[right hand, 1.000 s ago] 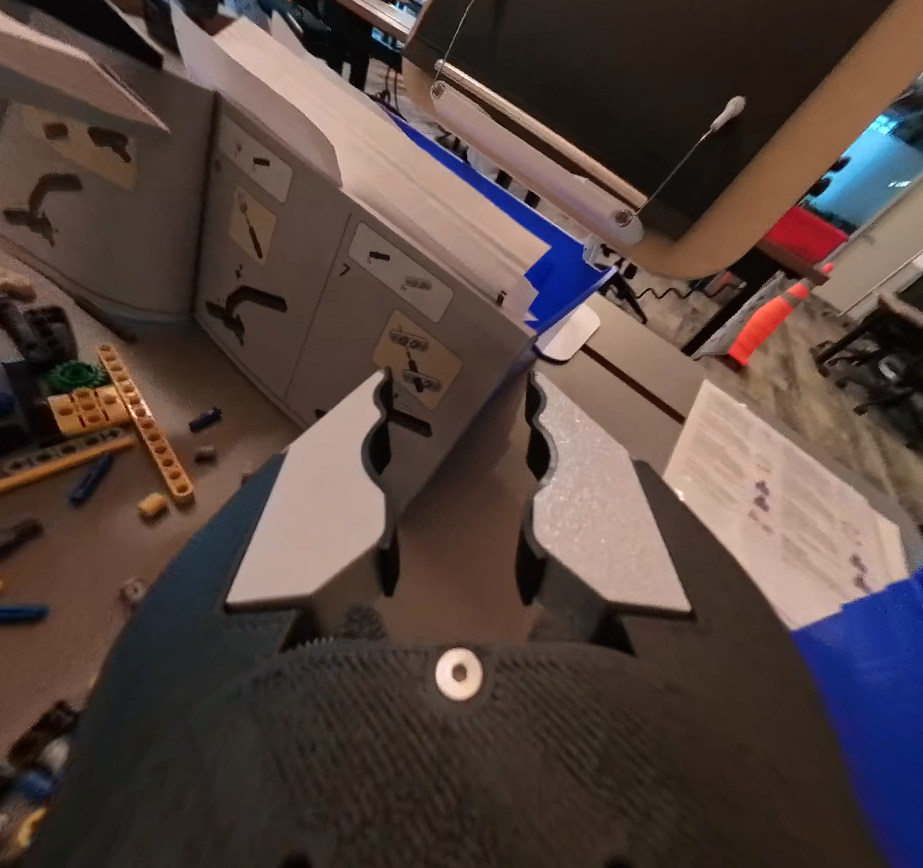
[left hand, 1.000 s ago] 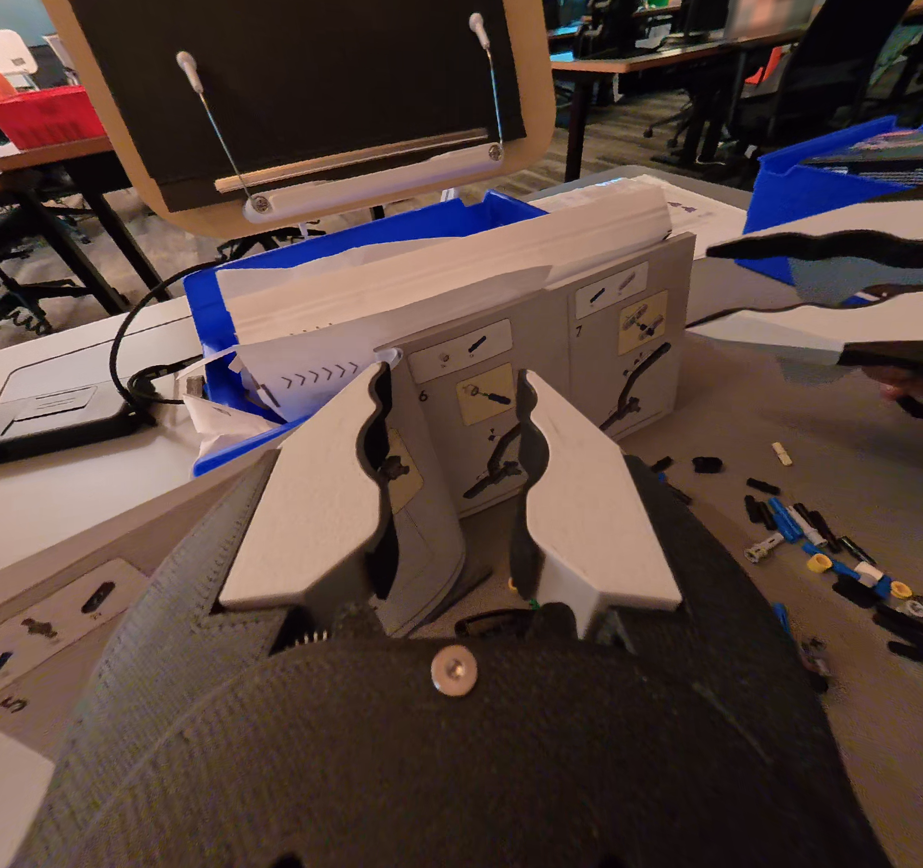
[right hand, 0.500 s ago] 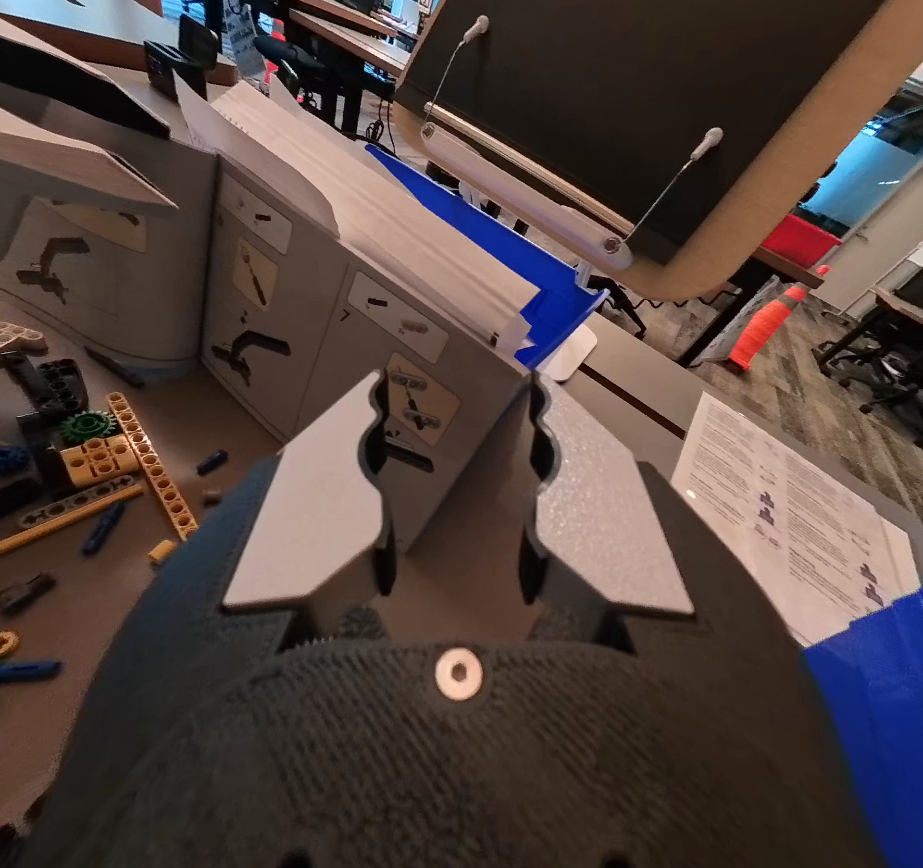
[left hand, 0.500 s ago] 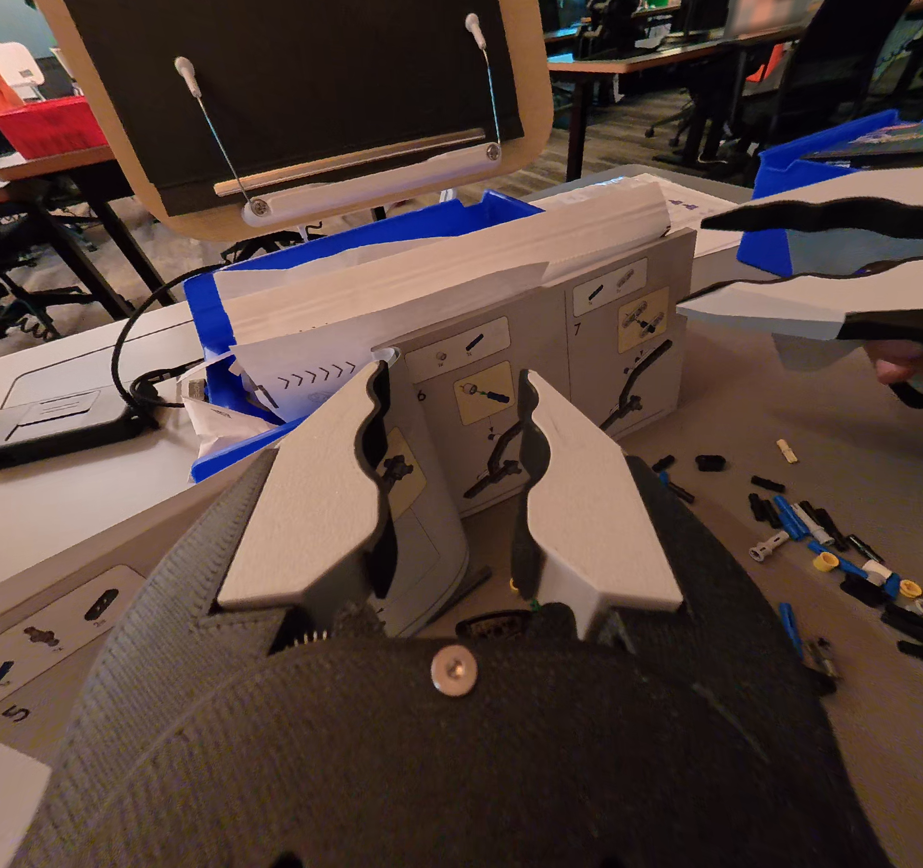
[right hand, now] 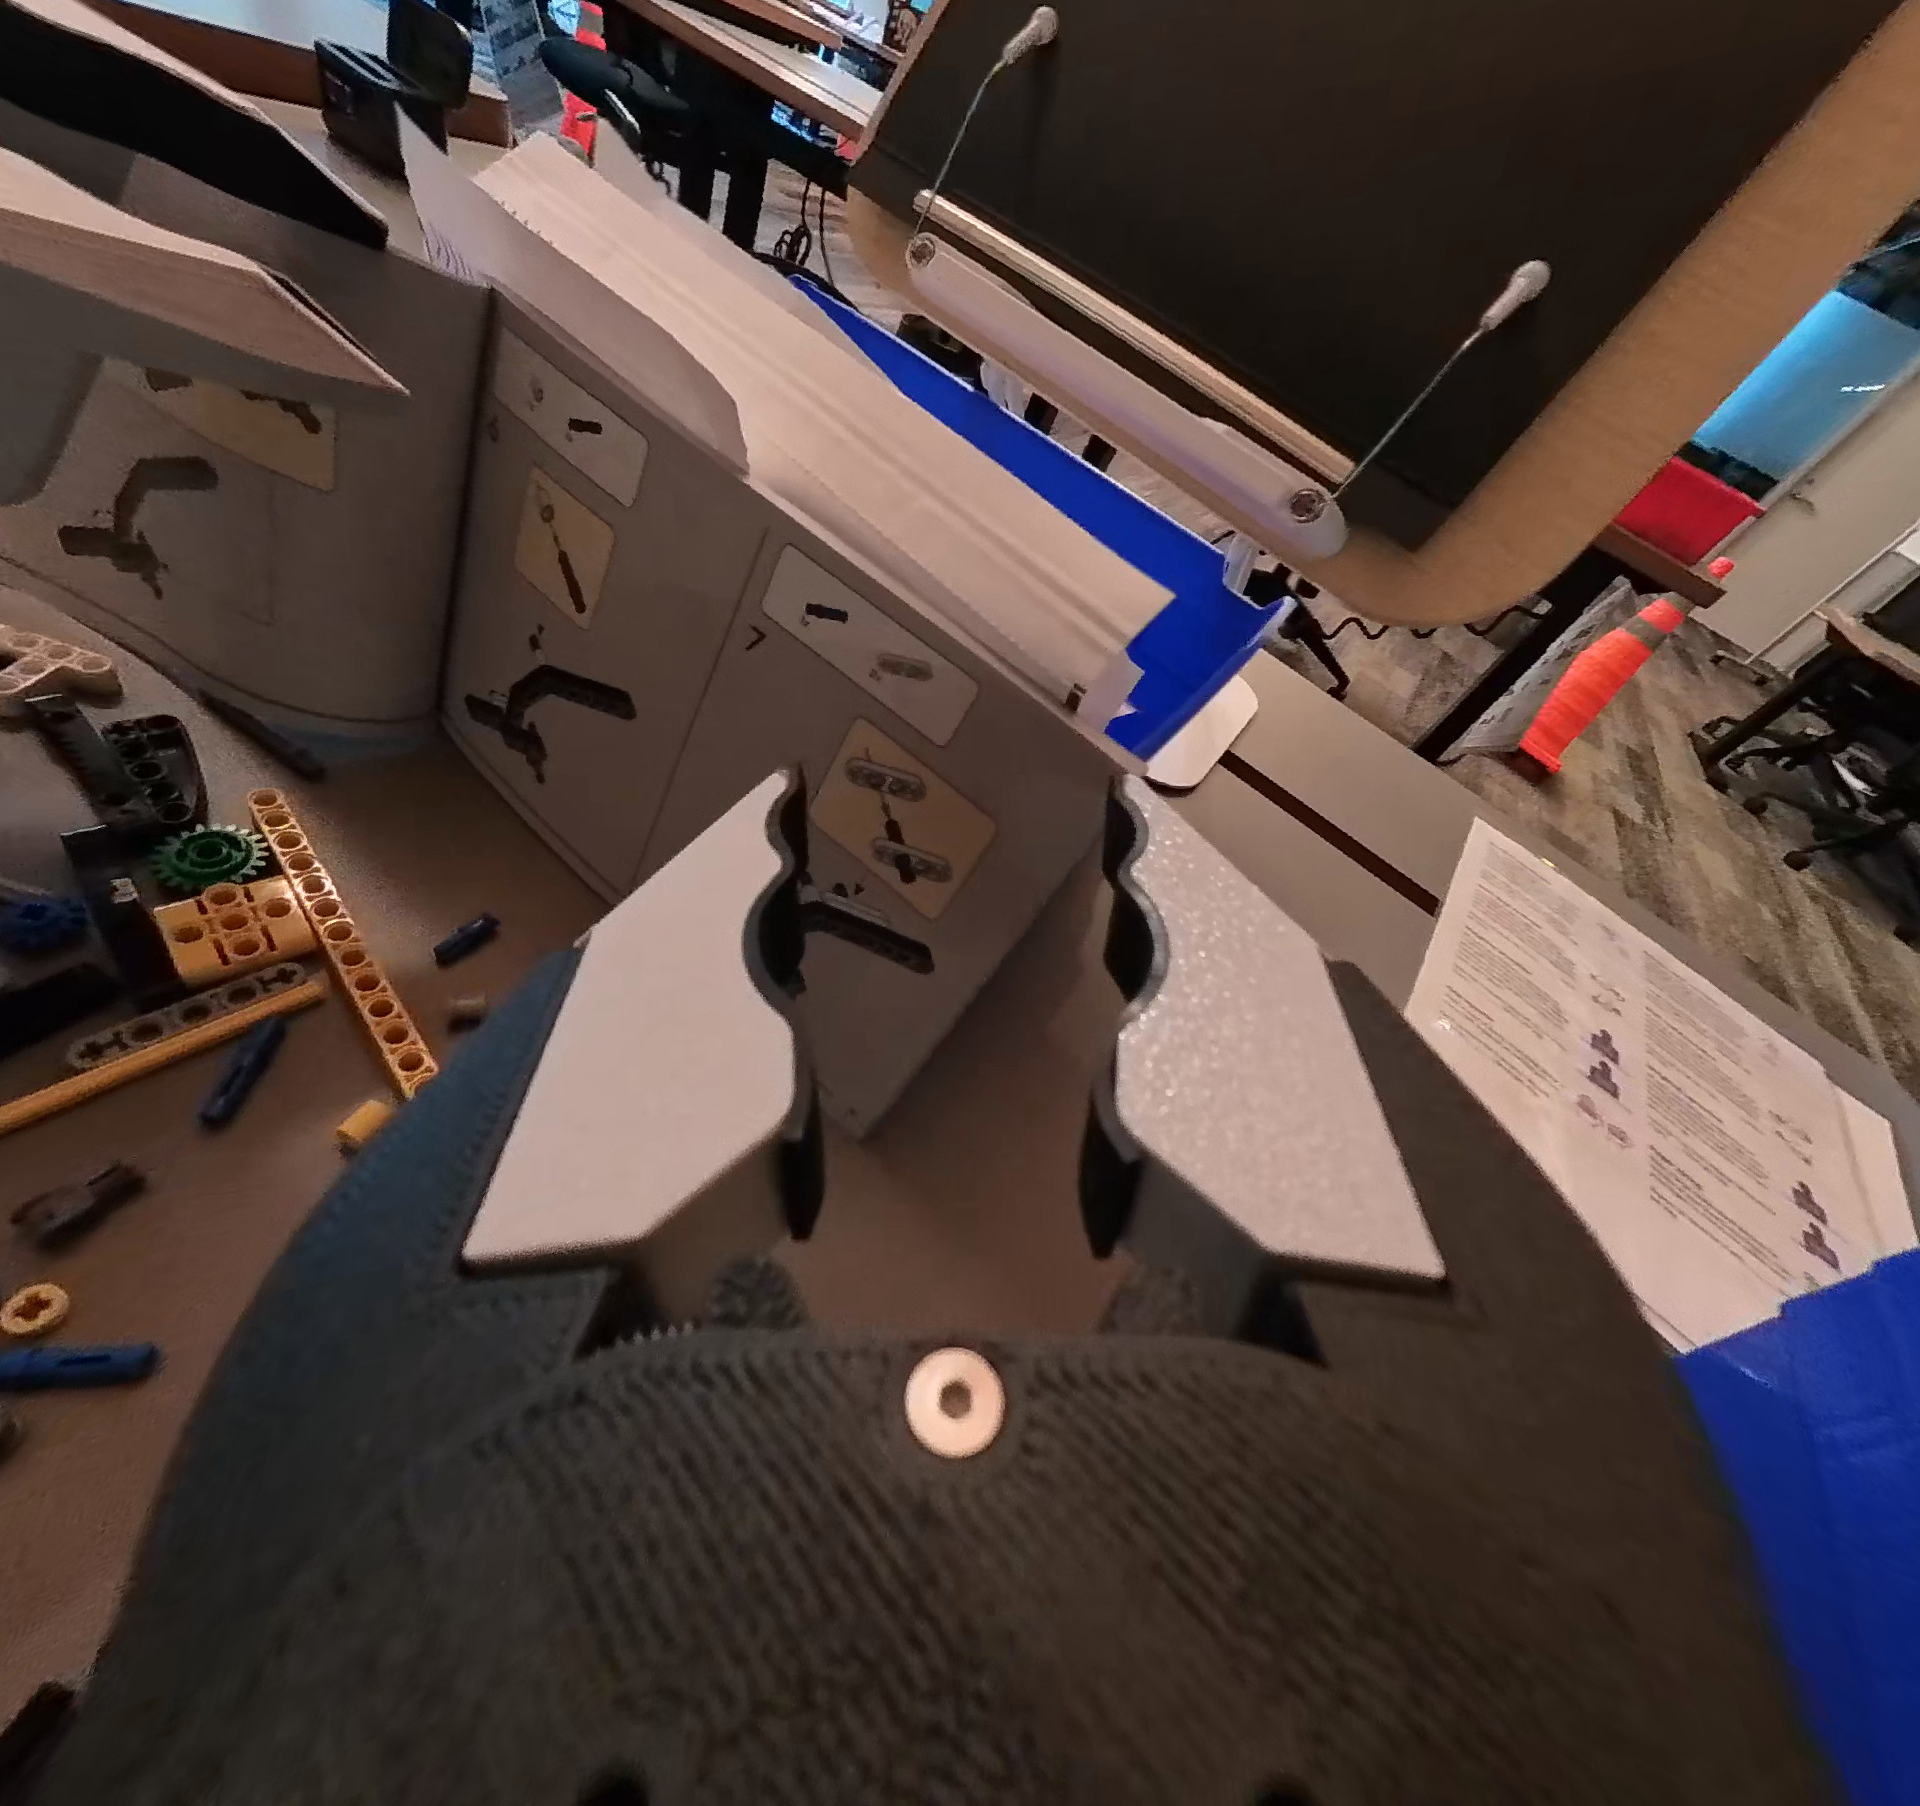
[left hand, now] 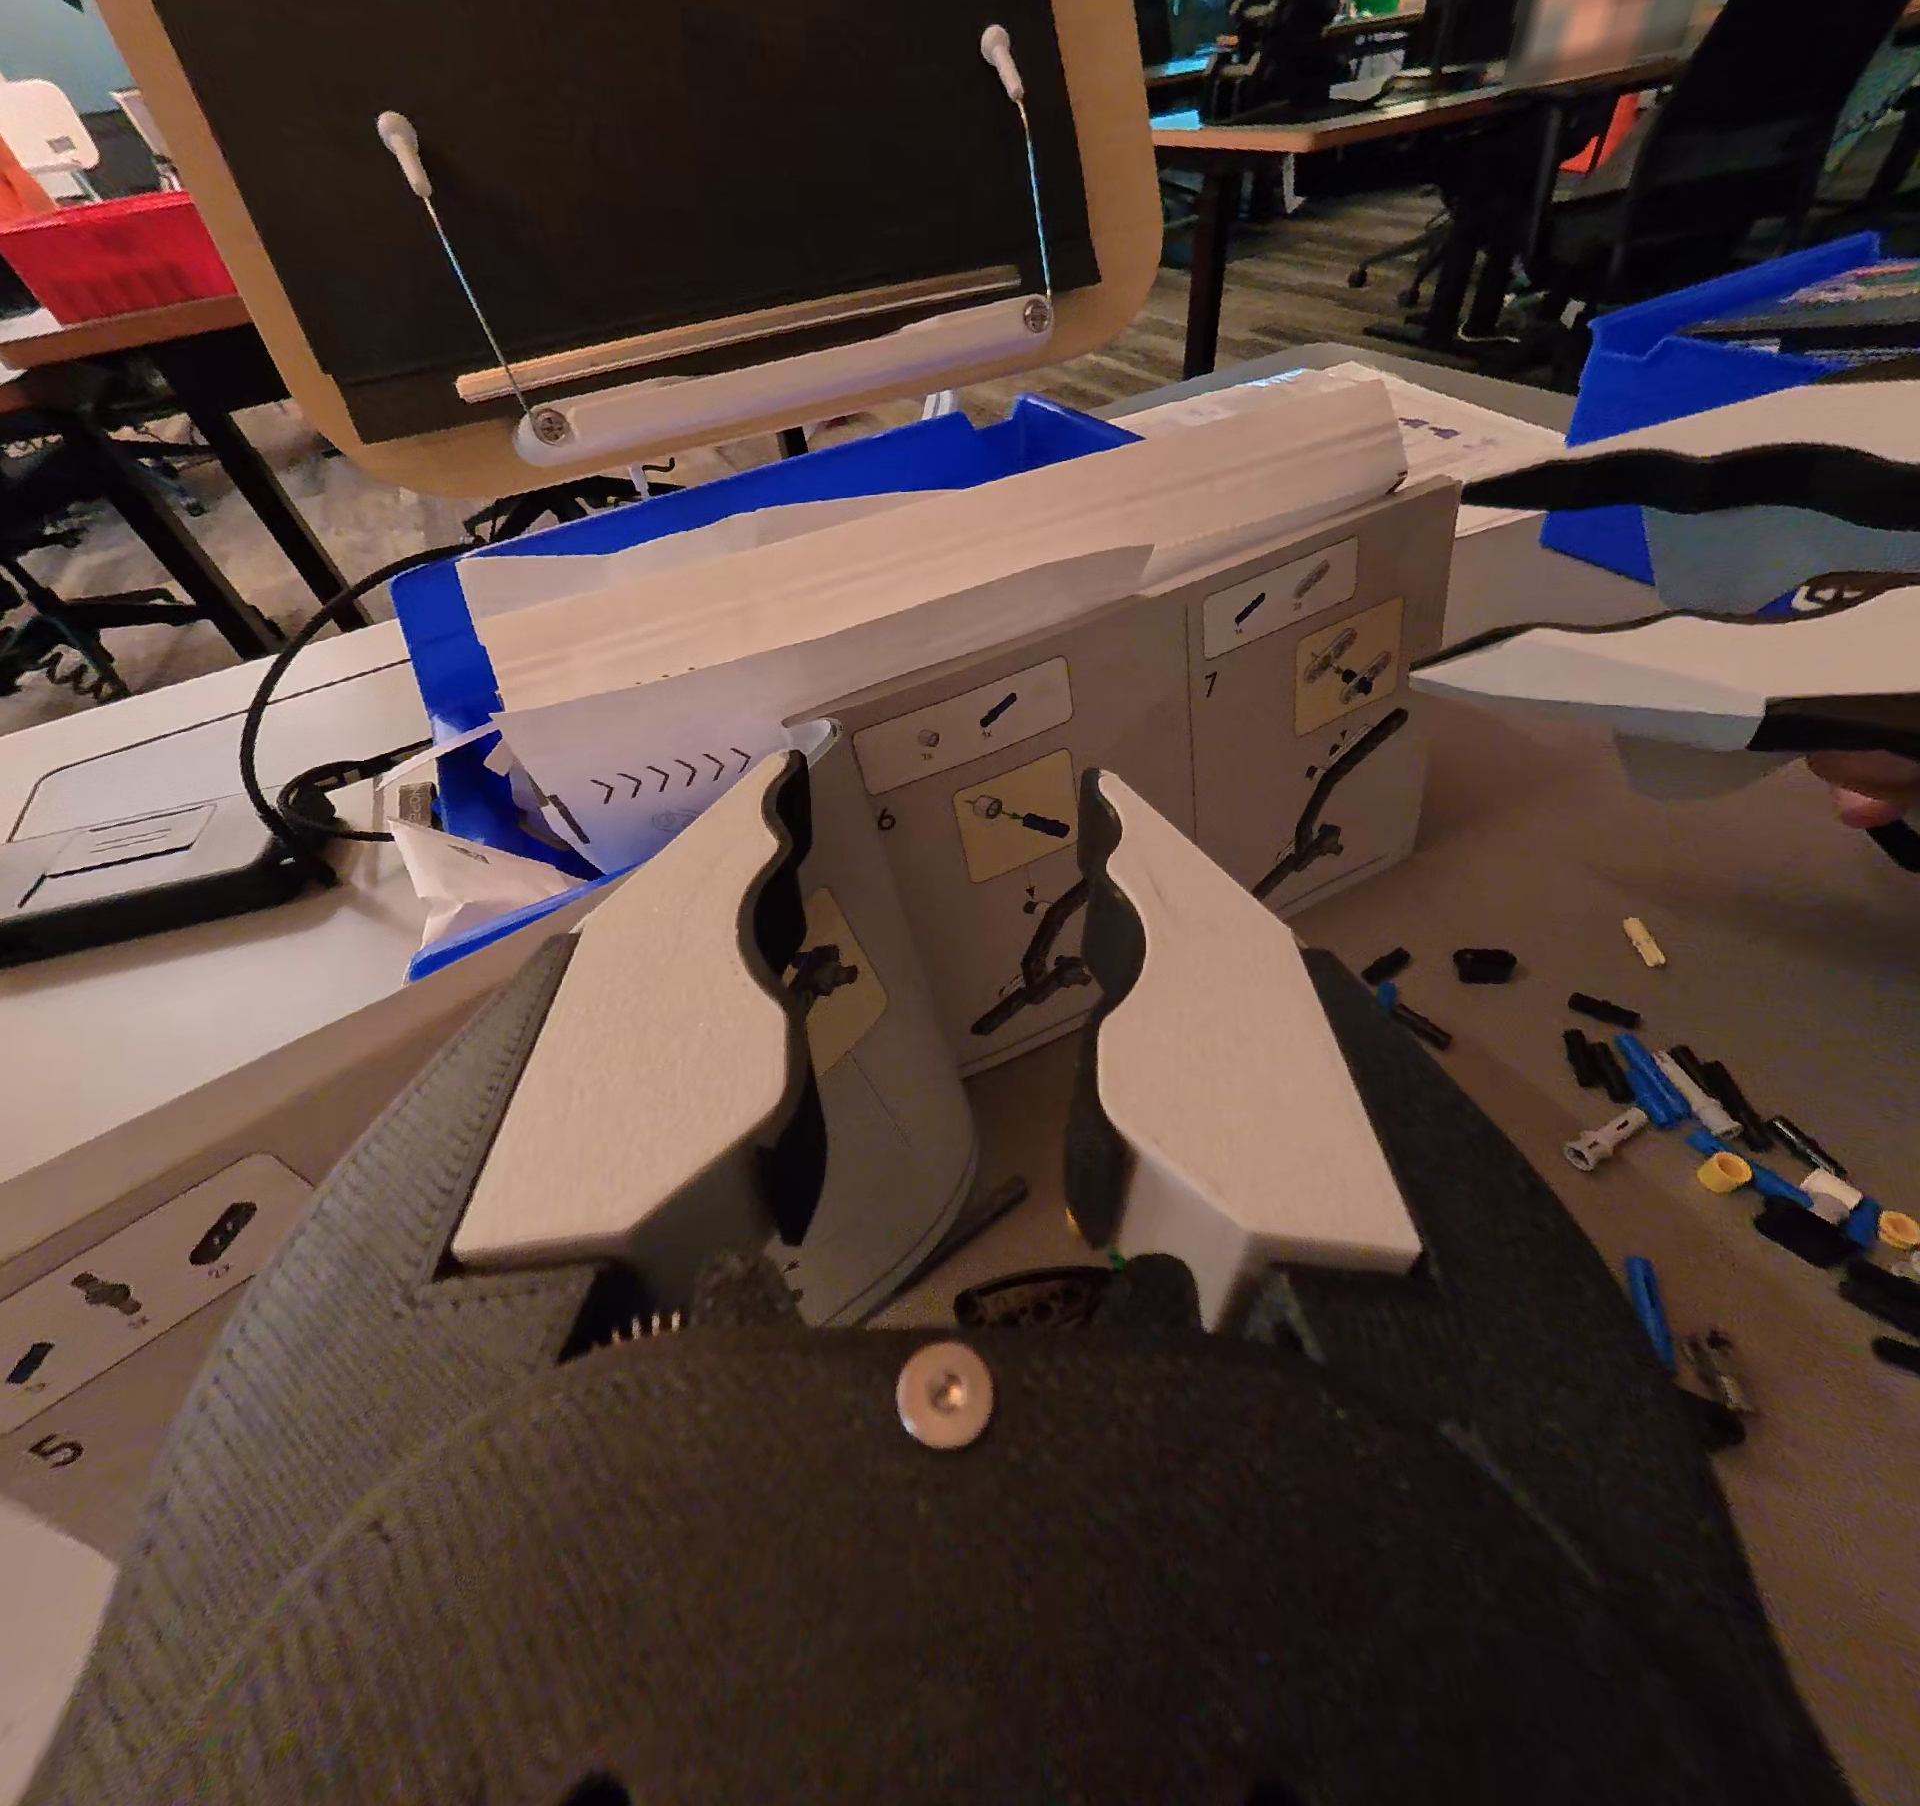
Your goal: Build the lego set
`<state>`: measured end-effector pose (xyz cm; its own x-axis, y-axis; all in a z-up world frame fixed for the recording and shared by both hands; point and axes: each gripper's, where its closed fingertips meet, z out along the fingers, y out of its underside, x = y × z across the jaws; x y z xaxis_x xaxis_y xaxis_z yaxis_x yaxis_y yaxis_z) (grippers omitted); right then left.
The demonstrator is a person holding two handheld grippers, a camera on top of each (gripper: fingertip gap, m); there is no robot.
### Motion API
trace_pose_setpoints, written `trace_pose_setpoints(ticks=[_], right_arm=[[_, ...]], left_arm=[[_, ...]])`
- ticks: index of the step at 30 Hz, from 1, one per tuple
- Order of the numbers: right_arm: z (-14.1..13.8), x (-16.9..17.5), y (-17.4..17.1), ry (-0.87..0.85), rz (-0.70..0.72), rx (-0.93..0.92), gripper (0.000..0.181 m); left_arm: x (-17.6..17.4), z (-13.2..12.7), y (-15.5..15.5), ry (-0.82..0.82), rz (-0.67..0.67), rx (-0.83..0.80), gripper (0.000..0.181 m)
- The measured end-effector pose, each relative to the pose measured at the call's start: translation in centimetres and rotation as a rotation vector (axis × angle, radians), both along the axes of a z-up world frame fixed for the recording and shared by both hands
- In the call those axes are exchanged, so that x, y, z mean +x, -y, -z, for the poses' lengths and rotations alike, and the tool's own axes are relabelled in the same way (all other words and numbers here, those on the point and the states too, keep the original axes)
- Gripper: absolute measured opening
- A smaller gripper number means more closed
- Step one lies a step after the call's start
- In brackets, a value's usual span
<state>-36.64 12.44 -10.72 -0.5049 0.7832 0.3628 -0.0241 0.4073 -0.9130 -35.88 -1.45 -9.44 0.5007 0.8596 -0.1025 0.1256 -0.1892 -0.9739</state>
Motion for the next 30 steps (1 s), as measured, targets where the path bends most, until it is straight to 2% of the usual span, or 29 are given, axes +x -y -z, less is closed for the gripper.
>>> trace_pose_setpoints(ticks=[22, 30], right_arm=[[0.9, -0.9, 0.8, 0.008, 0.014, 0.021, 0.064], [1.4, -1.7, 1.2, -0.112, 0.097, 0.193, 0.075]], left_arm=[[-0.1, 0.1, -0.1, 0.001, -0.001, 0.016, 0.054], [-0.2, 0.2, 0.1, -0.001, -0.012, 0.006, 0.055]])
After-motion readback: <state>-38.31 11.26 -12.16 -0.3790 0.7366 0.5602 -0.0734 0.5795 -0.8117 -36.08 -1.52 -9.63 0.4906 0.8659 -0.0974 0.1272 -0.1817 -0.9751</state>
